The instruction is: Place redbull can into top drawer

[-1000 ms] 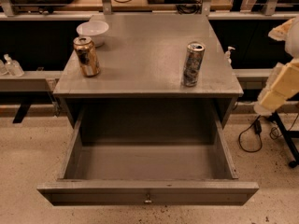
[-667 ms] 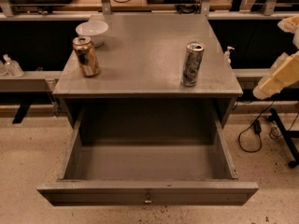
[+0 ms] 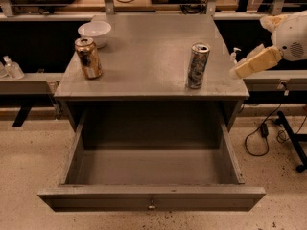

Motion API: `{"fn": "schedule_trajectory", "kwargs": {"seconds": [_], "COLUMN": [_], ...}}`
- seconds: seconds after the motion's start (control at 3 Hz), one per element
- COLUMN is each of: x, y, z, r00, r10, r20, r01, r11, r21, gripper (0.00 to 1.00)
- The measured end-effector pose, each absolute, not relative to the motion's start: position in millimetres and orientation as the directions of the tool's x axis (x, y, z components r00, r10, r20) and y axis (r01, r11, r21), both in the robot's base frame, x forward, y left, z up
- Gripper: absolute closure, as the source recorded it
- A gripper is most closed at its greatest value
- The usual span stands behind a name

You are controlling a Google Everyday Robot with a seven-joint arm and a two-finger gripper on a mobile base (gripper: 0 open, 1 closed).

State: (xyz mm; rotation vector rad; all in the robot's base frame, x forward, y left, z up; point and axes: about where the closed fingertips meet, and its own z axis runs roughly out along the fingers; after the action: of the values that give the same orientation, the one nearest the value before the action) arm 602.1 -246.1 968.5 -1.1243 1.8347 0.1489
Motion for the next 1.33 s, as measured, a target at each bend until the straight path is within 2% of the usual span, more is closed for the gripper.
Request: {"fn": "schedule_trajectory", "kwargs": {"seconds": [0.67, 1.33], "x": [614.4, 651.6], "y": [-234.0, -206.5], "z": [962.2, 924.7], "r00": [-0.093, -0.077], "r10": [-0.603, -0.510], "r20": [-0.792, -0.857], "r01": [-0.747, -0.726], "r11": [0.568, 0.618], "r21": [-0.345, -0.302], "gripper": [0.00, 0.00]}}
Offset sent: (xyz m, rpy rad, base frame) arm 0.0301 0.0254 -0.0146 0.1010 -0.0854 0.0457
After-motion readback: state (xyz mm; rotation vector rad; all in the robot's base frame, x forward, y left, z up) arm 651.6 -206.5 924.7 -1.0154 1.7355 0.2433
